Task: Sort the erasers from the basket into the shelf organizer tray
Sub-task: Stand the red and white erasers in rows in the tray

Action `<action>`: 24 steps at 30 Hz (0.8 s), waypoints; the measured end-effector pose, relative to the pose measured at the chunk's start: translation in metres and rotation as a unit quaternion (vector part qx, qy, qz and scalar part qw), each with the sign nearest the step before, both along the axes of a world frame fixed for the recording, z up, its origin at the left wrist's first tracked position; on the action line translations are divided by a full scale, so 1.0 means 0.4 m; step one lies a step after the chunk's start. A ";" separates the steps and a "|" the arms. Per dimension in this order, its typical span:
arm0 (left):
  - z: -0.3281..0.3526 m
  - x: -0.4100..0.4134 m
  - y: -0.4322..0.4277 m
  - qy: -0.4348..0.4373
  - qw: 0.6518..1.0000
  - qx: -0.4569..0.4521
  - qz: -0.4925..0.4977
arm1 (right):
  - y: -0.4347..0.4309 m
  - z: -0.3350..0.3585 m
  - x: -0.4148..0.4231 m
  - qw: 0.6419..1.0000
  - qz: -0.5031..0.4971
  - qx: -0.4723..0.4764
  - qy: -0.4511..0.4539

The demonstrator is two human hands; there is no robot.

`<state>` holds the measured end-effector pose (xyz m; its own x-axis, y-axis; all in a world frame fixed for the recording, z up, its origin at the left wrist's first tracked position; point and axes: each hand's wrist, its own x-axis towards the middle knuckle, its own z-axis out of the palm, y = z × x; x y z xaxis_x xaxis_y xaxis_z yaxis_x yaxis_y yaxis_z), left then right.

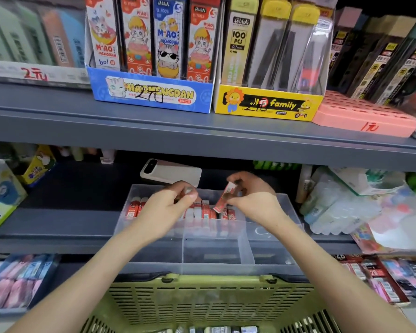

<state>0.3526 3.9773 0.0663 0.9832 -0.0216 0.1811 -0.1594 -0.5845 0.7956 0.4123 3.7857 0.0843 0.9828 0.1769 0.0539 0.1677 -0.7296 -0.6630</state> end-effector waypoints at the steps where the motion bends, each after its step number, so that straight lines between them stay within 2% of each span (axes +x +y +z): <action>1: -0.003 0.001 0.001 -0.002 1.000 -0.001 0.005 | 0.003 -0.002 0.000 1.000 0.004 0.006 0.005; 11: -0.009 -0.001 0.005 -0.007 1.000 0.001 -0.014 | -0.001 -0.010 0.007 0.997 0.047 -0.056 0.003; 16: -0.016 -0.004 0.005 -0.021 1.000 0.013 0.006 | -0.008 -0.010 0.016 0.987 0.069 -0.139 -0.037; 22: -0.019 0.001 0.007 -0.029 0.999 0.029 -0.005 | 0.004 0.006 0.016 0.981 0.120 -0.150 0.026; 24: -0.019 0.000 0.006 -0.031 0.999 0.030 -0.001 | 0.003 0.007 0.013 0.976 0.133 -0.169 0.016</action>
